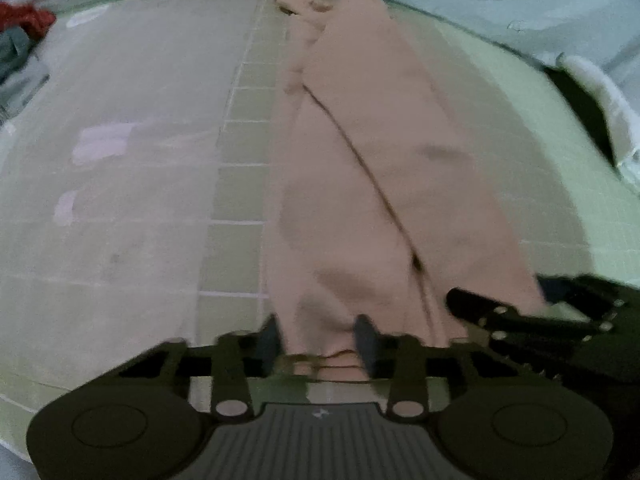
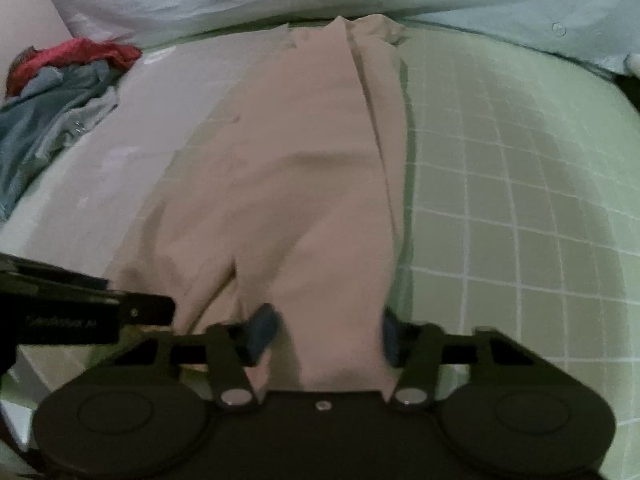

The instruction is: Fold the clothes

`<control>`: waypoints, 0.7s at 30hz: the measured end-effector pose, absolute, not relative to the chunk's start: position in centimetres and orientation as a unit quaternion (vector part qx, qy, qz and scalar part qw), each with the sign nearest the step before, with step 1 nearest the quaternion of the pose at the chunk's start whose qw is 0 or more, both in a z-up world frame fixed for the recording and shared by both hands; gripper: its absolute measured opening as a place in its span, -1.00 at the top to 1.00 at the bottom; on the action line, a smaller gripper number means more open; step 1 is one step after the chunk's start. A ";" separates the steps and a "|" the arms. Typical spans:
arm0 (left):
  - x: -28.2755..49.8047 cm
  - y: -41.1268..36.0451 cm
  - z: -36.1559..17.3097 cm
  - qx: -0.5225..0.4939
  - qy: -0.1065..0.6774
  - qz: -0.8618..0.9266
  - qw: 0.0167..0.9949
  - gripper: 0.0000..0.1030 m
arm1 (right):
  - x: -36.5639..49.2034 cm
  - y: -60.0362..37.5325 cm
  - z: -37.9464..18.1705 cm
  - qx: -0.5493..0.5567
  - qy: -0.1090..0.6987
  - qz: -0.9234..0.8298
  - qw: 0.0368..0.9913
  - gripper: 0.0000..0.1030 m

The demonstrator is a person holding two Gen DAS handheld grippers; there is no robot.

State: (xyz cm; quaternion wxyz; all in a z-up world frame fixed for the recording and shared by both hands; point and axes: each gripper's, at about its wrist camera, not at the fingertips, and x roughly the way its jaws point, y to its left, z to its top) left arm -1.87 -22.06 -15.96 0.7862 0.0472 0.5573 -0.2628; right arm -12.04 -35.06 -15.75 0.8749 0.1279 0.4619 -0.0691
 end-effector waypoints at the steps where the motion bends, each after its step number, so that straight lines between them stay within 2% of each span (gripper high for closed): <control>1: -1.7 -21.8 -16.0 0.032 0.562 -0.264 0.783 0.68 | -12.2 -35.2 -15.6 0.142 0.462 -0.060 0.873 0.68; 5: -2.1 -20.2 -15.3 -0.017 0.592 -0.268 0.760 0.73 | -14.2 -35.4 -14.0 0.165 0.466 -0.038 0.868 0.71; 8: -3.0 -17.5 -12.2 -0.077 0.593 -0.297 0.744 0.74 | -16.7 -36.4 -10.8 0.206 0.449 -0.008 0.869 0.72; 14: -1.9 -14.2 -5.1 -0.183 0.535 -0.318 0.761 0.74 | -18.7 -39.0 -4.4 0.265 0.380 0.036 0.885 0.72; 21: 0.9 -17.2 -1.0 -0.192 0.468 -0.325 0.799 0.75 | -14.8 -41.7 -0.9 0.250 0.309 0.030 0.917 0.72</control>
